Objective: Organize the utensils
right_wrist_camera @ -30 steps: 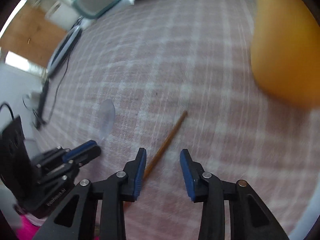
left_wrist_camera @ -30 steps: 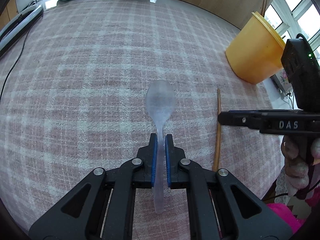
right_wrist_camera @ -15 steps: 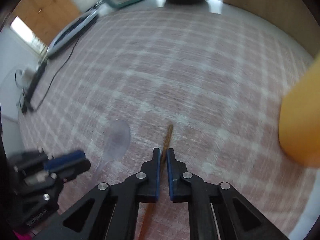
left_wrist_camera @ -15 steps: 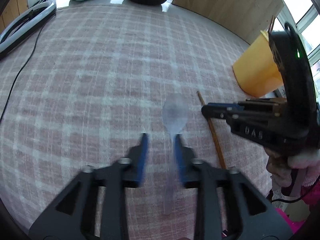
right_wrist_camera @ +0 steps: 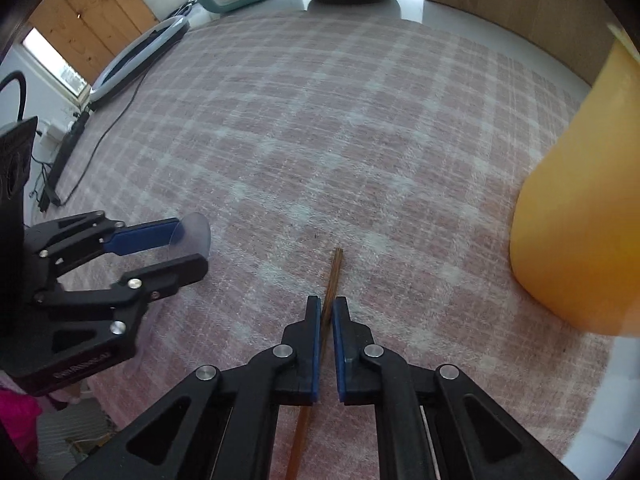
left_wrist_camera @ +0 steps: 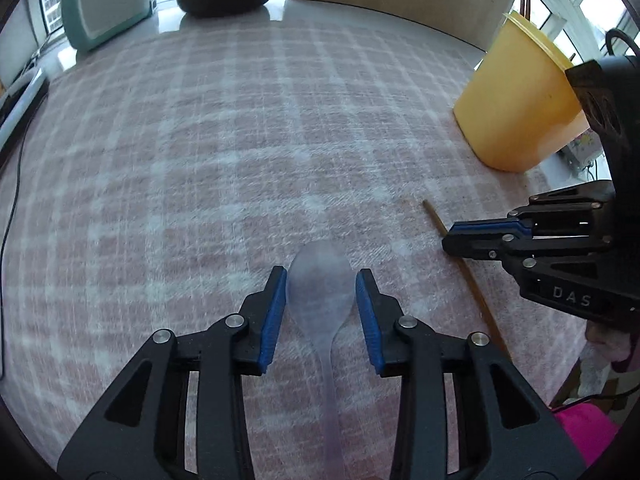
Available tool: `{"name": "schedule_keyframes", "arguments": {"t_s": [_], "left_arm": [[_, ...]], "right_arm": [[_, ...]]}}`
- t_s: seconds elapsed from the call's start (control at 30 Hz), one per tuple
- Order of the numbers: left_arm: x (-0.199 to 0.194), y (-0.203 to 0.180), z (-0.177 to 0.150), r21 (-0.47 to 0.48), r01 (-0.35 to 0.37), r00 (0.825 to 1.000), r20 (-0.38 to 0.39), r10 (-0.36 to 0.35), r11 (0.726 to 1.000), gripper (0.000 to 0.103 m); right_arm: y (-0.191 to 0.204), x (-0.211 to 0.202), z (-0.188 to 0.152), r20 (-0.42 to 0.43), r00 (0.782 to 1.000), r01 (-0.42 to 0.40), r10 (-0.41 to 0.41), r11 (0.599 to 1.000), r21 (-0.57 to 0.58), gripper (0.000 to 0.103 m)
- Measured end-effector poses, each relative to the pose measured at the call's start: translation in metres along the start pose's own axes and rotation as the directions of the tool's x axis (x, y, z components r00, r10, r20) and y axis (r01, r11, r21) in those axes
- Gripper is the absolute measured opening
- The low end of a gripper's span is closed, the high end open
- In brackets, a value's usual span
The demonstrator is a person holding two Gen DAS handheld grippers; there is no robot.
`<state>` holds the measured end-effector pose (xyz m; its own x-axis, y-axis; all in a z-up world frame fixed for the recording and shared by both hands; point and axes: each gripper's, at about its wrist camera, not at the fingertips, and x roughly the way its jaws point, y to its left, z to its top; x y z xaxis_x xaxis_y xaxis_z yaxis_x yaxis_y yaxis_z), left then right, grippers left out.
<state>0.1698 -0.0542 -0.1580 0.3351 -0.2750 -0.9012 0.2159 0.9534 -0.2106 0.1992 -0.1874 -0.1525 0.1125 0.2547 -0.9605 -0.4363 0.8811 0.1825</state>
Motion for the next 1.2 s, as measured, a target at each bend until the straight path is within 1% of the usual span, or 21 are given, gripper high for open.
{"name": "schedule_keyframes", "arguments": {"t_s": [0.07,0.1,0.13,0.17,0.2,0.33,0.37,0.4,0.43,0.5,0.57,0.67,0.83,0.97,1.07,1.2], "left_arm": [[0.002,-0.004,0.001,0.017,-0.019,1.000,0.007,0.019,1.000,0.032],[0.002,-0.006,0.000,0.025,-0.030,1.000,0.010,0.030,0.999,0.014],[0.001,-0.009,0.000,0.030,-0.036,0.999,0.018,0.035,0.999,0.011],[0.002,-0.009,0.000,0.032,-0.033,0.999,0.018,0.033,0.999,0.010],[0.002,-0.011,0.000,0.033,-0.032,0.999,0.022,0.032,0.999,0.007],[-0.001,-0.019,-0.002,0.061,-0.044,0.999,0.035,0.041,0.997,0.003],[-0.002,-0.020,-0.002,0.062,-0.044,0.998,0.036,0.041,0.997,0.003],[-0.001,-0.021,-0.002,0.062,-0.045,0.998,0.037,0.043,0.997,0.002],[-0.001,-0.021,-0.002,0.056,-0.043,0.998,0.037,0.041,0.998,0.002],[-0.003,-0.019,-0.002,0.036,-0.034,0.999,0.037,0.033,0.999,0.002],[-0.006,-0.017,-0.003,0.022,-0.032,0.999,0.041,0.031,0.999,0.002],[-0.016,-0.015,-0.004,0.004,-0.029,0.998,0.060,0.029,1.000,0.002],[-0.043,-0.012,-0.002,-0.030,-0.017,0.993,0.119,0.021,0.999,0.002],[-0.065,-0.013,0.002,-0.046,-0.009,0.985,0.174,0.017,0.999,0.002],[-0.081,-0.017,0.005,-0.048,-0.004,0.976,0.216,0.014,0.999,0.002],[-0.100,-0.025,0.011,-0.046,0.005,0.966,0.259,0.007,0.999,0.002]], "right_arm": [[-0.002,0.001,0.001,-0.015,1.000,-0.023,0.023,1.000,0.012,0.006],[-0.004,0.002,0.003,-0.028,0.999,-0.040,0.040,0.999,0.019,0.012],[-0.003,0.004,0.005,-0.031,0.998,-0.053,0.054,0.998,0.023,0.019],[-0.003,0.004,0.006,-0.038,0.997,-0.064,0.065,0.998,0.026,0.020],[-0.002,0.004,0.007,-0.046,0.997,-0.058,0.058,0.998,0.021,0.021],[0.008,0.007,0.011,-0.050,0.999,-0.009,0.007,0.999,-0.031,0.021],[0.012,0.007,0.011,-0.045,0.999,0.008,-0.010,0.999,-0.049,0.021],[0.015,0.008,0.012,-0.035,0.999,0.038,-0.041,0.997,-0.069,0.011],[0.020,0.011,0.013,-0.025,0.997,0.065,-0.067,0.994,-0.090,0.005],[0.024,0.011,0.013,-0.012,0.997,0.079,-0.082,0.989,-0.121,0.005],[0.022,0.011,0.014,-0.010,0.997,0.072,-0.074,0.990,-0.119,0.004],[0.012,0.006,0.012,0.004,1.000,0.022,-0.021,0.997,-0.068,0.002],[0.001,-0.027,0.002,0.099,0.994,-0.037,0.041,0.999,-0.037,0.002],[-0.007,-0.060,-0.007,0.198,0.977,-0.068,0.072,0.997,-0.029,0.002],[-0.013,-0.086,-0.017,0.282,0.954,-0.094,0.099,0.995,-0.033,0.002],[-0.009,-0.106,-0.030,0.375,0.920,-0.103,0.111,0.994,-0.043,0.002]]}}
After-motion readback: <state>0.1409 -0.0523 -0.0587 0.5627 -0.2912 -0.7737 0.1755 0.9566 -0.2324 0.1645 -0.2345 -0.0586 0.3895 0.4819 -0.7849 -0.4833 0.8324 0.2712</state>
